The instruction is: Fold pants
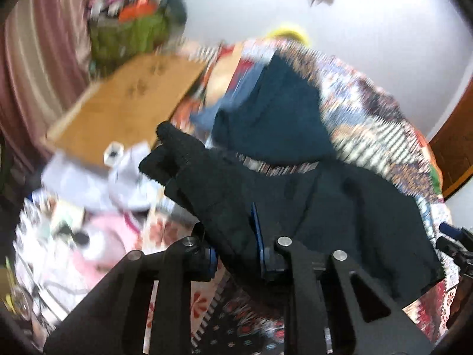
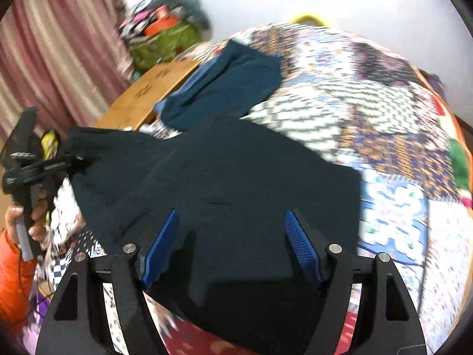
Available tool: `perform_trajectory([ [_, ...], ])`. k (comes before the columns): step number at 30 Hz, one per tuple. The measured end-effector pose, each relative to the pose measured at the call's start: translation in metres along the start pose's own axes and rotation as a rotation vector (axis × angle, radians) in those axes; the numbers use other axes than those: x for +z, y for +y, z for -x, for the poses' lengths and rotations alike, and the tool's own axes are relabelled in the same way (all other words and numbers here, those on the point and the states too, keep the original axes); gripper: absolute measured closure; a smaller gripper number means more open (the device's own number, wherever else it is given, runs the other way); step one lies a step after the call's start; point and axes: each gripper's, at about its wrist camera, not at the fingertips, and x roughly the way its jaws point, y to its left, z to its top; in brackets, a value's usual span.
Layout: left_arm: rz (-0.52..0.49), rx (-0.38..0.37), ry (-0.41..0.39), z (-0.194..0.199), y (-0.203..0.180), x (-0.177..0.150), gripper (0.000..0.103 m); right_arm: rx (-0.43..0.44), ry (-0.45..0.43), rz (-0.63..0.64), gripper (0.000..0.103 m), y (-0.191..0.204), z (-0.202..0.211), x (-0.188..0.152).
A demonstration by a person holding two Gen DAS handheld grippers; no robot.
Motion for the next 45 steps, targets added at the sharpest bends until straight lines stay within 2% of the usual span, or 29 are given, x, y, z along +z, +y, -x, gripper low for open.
perform_trajectory([
  [5, -0.101, -0.028, -0.162, 0.045, -0.048, 0.023, 0.084, -0.118, -0.029, -0.066, 0.032, -0.048, 0.026, -0.016],
  [8, -0.159, -0.089, -0.224, 0.064, -0.084, 0.029, 0.085, -0.166, 0.006, -0.106, 0.032, -0.069, 0.025, -0.034],
  [13, -0.259, -0.184, -0.26, 0.076, -0.151, 0.033, 0.087, -0.143, 0.09, -0.136, 0.032, -0.078, 0.004, -0.065],
  [19, -0.364, -0.301, -0.182, 0.054, -0.225, 0.018, 0.089, -0.112, 0.077, -0.177, 0.032, -0.082, 0.004, -0.07],
  [23, -0.441, -0.331, -0.108, 0.031, -0.269, -0.005, 0.089, -0.109, 0.068, -0.177, 0.032, -0.083, 0.007, -0.071],
  [29, -0.526, -0.351, 0.001, 0.001, -0.302, -0.04, 0.089, -0.108, 0.059, -0.178, 0.032, -0.083, 0.007, -0.073],
  [34, -0.597, -0.336, 0.051, -0.007, -0.303, -0.062, 0.087, -0.104, 0.053, -0.186, 0.032, -0.082, 0.009, -0.075],
  [35, -0.605, -0.333, 0.058, -0.009, -0.304, -0.065, 0.085, -0.103, 0.052, -0.188, 0.032, -0.083, 0.009, -0.075],
  [37, -0.612, -0.339, 0.084, -0.008, -0.304, -0.068, 0.075, -0.103, 0.049, -0.19, 0.032, -0.083, 0.009, -0.075],
  [39, -0.615, -0.368, 0.108, -0.003, -0.303, -0.068, 0.049, -0.104, 0.045, -0.194, 0.032, -0.083, 0.011, -0.076],
  [40, -0.616, -0.377, 0.103, 0.001, -0.301, -0.068, 0.041, -0.105, 0.043, -0.199, 0.032, -0.082, 0.011, -0.075],
  [41, -0.619, -0.38, 0.082, 0.007, -0.299, -0.067, 0.029, -0.106, 0.041, -0.199, 0.032, -0.082, 0.013, -0.076],
  [42, -0.626, -0.374, 0.047, 0.015, -0.297, -0.065, 0.023, -0.107, 0.039, -0.199, 0.032, -0.082, 0.014, -0.076],
  [45, -0.644, -0.335, -0.033, 0.029, -0.289, -0.053, 0.014, -0.107, 0.031, -0.196, 0.032, -0.082, 0.019, -0.076],
])
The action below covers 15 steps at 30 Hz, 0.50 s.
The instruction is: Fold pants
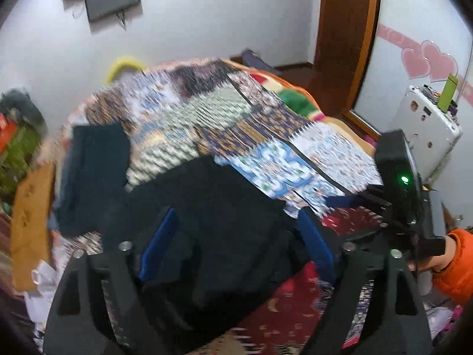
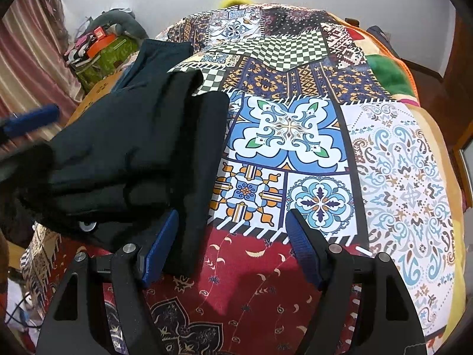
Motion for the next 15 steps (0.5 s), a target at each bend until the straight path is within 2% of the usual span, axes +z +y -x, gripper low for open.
perform_trajectory([
  [4, -0.005, 0.141, -0.059, 0.007, 0.036, 0.012, 0.003, -0.006, -0.017, -0.002, 0.032, -0.002, 0.009, -0.001],
  [6, 0.015, 0.201, -0.052, 0.001, 0.062, 0.015, 0.001, -0.01, -0.025, -0.004, 0.032, -0.002, 0.013, 0.0],
  [10, 0.083, 0.268, 0.02, -0.031, 0.124, 0.021, 0.001, -0.01, -0.047, -0.023, 0.032, -0.004, 0.02, 0.0],
  [15, 0.178, 0.308, 0.164, -0.091, 0.191, 0.015, 0.001, -0.028, -0.075, -0.042, 0.032, -0.006, 0.026, 0.002],
])
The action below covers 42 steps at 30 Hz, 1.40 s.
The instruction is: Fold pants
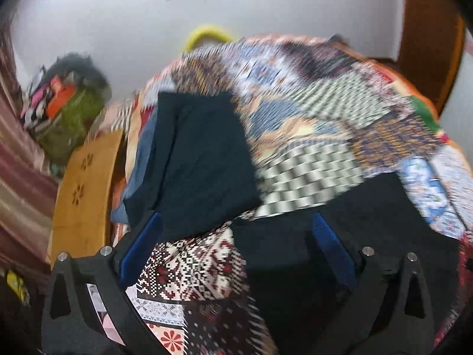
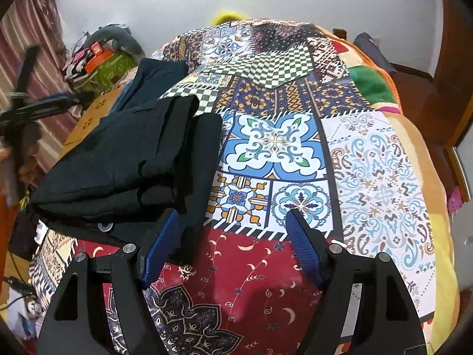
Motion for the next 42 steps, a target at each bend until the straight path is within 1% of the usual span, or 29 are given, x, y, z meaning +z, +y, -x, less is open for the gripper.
perform_trajectory([
  [2, 0.006, 0.012, 0.05, -0.025, 0.006, 0.0, 0.001, -0.005, -0.006, -0.009, 0.032, -0.002, 0.001, 0.001],
  [5, -0.002, 0.019, 0.152, -0.061, 0.008, -0.008, 0.001, -0.014, -0.007, -0.022, 0.032, -0.005, 0.002, 0.002],
  [6, -0.014, -0.002, 0.19, -0.07, 0.006, -0.014, 0.001, -0.018, -0.007, -0.023, 0.032, -0.006, 0.002, 0.003],
  [7, -0.019, -0.018, 0.206, -0.074, 0.006, -0.02, 0.001, -0.022, -0.008, -0.025, 0.032, -0.007, 0.003, 0.003],
  [9, -0.03, -0.042, 0.206, -0.071, 0.007, -0.034, 0.001, -0.024, -0.013, -0.028, 0.032, -0.008, 0.005, 0.004],
  [11, -0.053, -0.048, 0.211, -0.061, 0.008, -0.046, 0.001, -0.026, -0.018, -0.027, 0.031, -0.009, 0.007, 0.004],
  [14, -0.077, -0.059, 0.219, -0.038, 0.009, -0.067, 0.001, -0.03, -0.022, -0.026, 0.031, -0.01, 0.008, 0.004],
  [17, -0.067, -0.082, 0.219, -0.012, 0.009, -0.088, 0.001, -0.027, -0.037, -0.018, 0.031, -0.01, 0.013, 0.004],
  [23, -0.049, -0.167, 0.178, 0.047, -0.004, -0.125, 0.001, -0.019, -0.067, -0.009, 0.031, -0.011, 0.026, 0.005],
  [26, -0.036, -0.219, 0.165, 0.064, -0.016, -0.133, 0.001, -0.021, -0.076, 0.009, 0.031, -0.009, 0.031, 0.005],
  [29, -0.034, -0.33, 0.171, 0.077, -0.035, -0.139, 0.001, -0.024, -0.083, 0.02, 0.031, -0.009, 0.034, 0.005],
  [30, -0.046, -0.34, 0.163, 0.079, -0.042, -0.139, 0.001, -0.023, -0.086, 0.023, 0.031, -0.009, 0.035, 0.005],
  [31, -0.063, -0.331, 0.143, 0.082, -0.048, -0.137, 0.001, -0.024, -0.086, 0.025, 0.031, -0.009, 0.035, 0.004],
  [33, -0.098, -0.283, 0.088, 0.092, -0.059, -0.133, 0.001, -0.027, -0.085, 0.029, 0.031, -0.009, 0.034, 0.006],
  [35, -0.103, -0.253, 0.043, 0.099, -0.063, -0.125, 0.001, -0.025, -0.079, 0.032, 0.031, -0.01, 0.032, 0.007],
  [39, -0.086, -0.222, -0.041, 0.109, -0.058, -0.098, 0.001, -0.006, -0.064, 0.049, 0.031, -0.01, 0.025, 0.015],
  [42, -0.084, -0.221, -0.063, 0.102, -0.058, -0.074, 0.001, 0.01, -0.055, 0.061, 0.031, -0.009, 0.014, 0.027],
])
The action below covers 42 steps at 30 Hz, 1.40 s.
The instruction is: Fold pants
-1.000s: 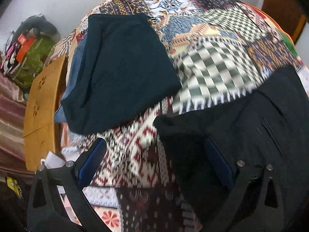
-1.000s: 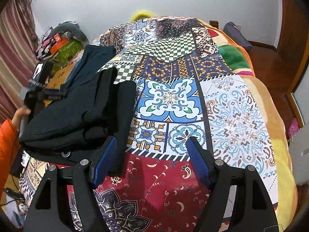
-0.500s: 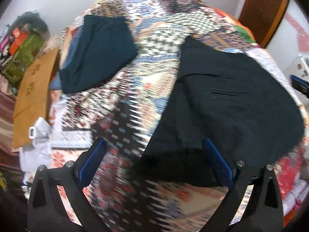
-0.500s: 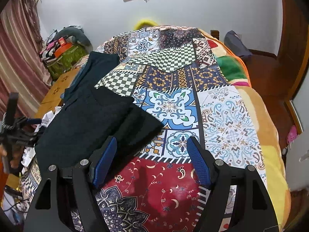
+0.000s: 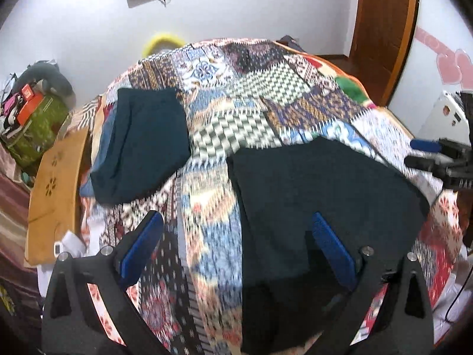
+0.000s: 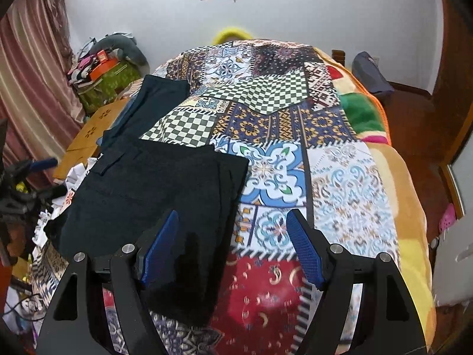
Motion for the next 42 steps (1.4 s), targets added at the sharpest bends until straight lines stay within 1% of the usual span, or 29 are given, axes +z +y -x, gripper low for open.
perform_trajectory([
  [2, 0.008, -0.009, 0.003, -0.012, 0.004, 0.013, 0.001, 0.017, 0.01, 0.004, 0.031, 0.0, -0.01, 0.008],
  [4, 0.025, -0.027, 0.033, -0.032, 0.007, 0.026, 0.002, 0.036, 0.02, 0.01, 0.031, 0.0, -0.02, 0.015],
  [5, 0.035, -0.05, 0.055, -0.042, 0.009, 0.031, 0.007, 0.044, 0.027, 0.015, 0.031, 0.0, -0.027, 0.018],
  [6, 0.05, -0.078, 0.086, -0.054, 0.012, 0.036, 0.016, 0.056, 0.039, 0.022, 0.031, 0.001, -0.035, 0.023],
  [7, 0.065, -0.104, 0.121, -0.066, 0.014, 0.039, 0.021, 0.068, 0.052, 0.029, 0.031, 0.001, -0.043, 0.027],
  [8, 0.079, -0.129, 0.157, -0.077, 0.015, 0.041, 0.031, 0.081, 0.07, 0.033, 0.031, 0.001, -0.052, 0.03],
  [9, 0.094, -0.162, 0.195, -0.089, 0.015, 0.041, 0.037, 0.098, 0.097, 0.041, 0.031, 0.003, -0.064, 0.034],
  [11, 0.116, -0.228, 0.246, -0.105, 0.014, 0.039, 0.041, 0.112, 0.144, 0.062, 0.039, 0.005, -0.083, 0.039],
  [12, 0.114, -0.246, 0.261, -0.11, 0.011, 0.037, 0.044, 0.119, 0.168, 0.072, 0.045, 0.005, -0.091, 0.04],
  [13, 0.11, -0.257, 0.271, -0.113, 0.008, 0.035, 0.046, 0.125, 0.199, 0.08, 0.049, 0.005, -0.101, 0.04],
  [14, 0.103, -0.259, 0.276, -0.116, 0.004, 0.034, 0.047, 0.138, 0.232, 0.08, 0.05, 0.005, -0.111, 0.039],
  [16, 0.077, -0.255, 0.263, -0.114, -0.002, 0.033, 0.052, 0.18, 0.265, 0.051, 0.055, -0.001, -0.122, 0.038],
  [17, 0.065, -0.252, 0.253, -0.112, -0.004, 0.033, 0.056, 0.224, 0.282, 0.018, 0.058, -0.004, -0.125, 0.037],
  [18, 0.042, -0.244, 0.233, -0.107, -0.007, 0.034, 0.06, 0.248, 0.29, -0.009, 0.064, -0.008, -0.125, 0.038],
  [20, -0.017, -0.224, 0.185, -0.098, -0.014, 0.037, 0.064, 0.259, 0.284, -0.018, 0.069, -0.011, -0.123, 0.038],
  [22, -0.069, -0.202, 0.134, -0.088, -0.022, 0.041, 0.067, 0.247, 0.247, 0.006, 0.078, -0.007, -0.114, 0.037],
  [23, -0.094, -0.191, 0.1, -0.083, -0.026, 0.043, 0.068, 0.229, 0.213, 0.037, 0.08, -0.003, -0.106, 0.035],
  [25, -0.133, -0.157, 0.028, -0.075, -0.033, 0.048, 0.069, 0.188, 0.151, 0.095, 0.084, 0.003, -0.095, 0.037],
  [26, -0.144, -0.133, 0.01, -0.075, -0.036, 0.05, 0.069, 0.164, 0.107, 0.123, 0.084, 0.007, -0.089, 0.036],
  [28, -0.142, -0.12, 0.028, -0.085, -0.037, 0.055, 0.069, 0.097, 0.023, 0.169, 0.085, 0.012, -0.077, 0.035],
  [30, -0.124, -0.126, 0.072, -0.103, -0.036, 0.055, 0.068, 0.054, -0.008, 0.172, 0.085, 0.011, -0.075, 0.034],
  [31, -0.111, -0.127, 0.103, -0.114, -0.036, 0.055, 0.067, 0.036, 0.0, 0.168, 0.085, 0.01, -0.079, 0.033],
  [33, -0.093, -0.112, 0.152, -0.132, -0.036, 0.052, 0.059, -0.01, 0.057, 0.168, 0.085, 0.01, -0.097, 0.028],
  [35, -0.081, -0.106, 0.184, -0.143, -0.035, 0.052, 0.055, -0.031, 0.116, 0.153, 0.085, 0.007, -0.114, 0.023],
  [36, -0.071, -0.109, 0.194, -0.145, -0.033, 0.053, 0.052, -0.032, 0.128, 0.142, 0.085, 0.005, -0.115, 0.021],
  [39, -0.058, -0.119, 0.206, -0.14, -0.026, 0.057, 0.046, -0.013, 0.177, 0.107, 0.083, -0.002, -0.109, 0.029],
  [40, -0.051, -0.117, 0.204, -0.135, -0.023, 0.059, 0.045, -0.013, 0.191, 0.105, 0.08, -0.002, -0.107, 0.031],
  [41, -0.045, -0.115, 0.199, -0.13, -0.021, 0.061, 0.044, -0.021, 0.199, 0.108, 0.08, -0.003, -0.105, 0.035],
  [42, -0.04, -0.101, 0.182, -0.12, -0.02, 0.063, 0.044, -0.029, 0.199, 0.117, 0.079, -0.002, -0.098, 0.037],
])
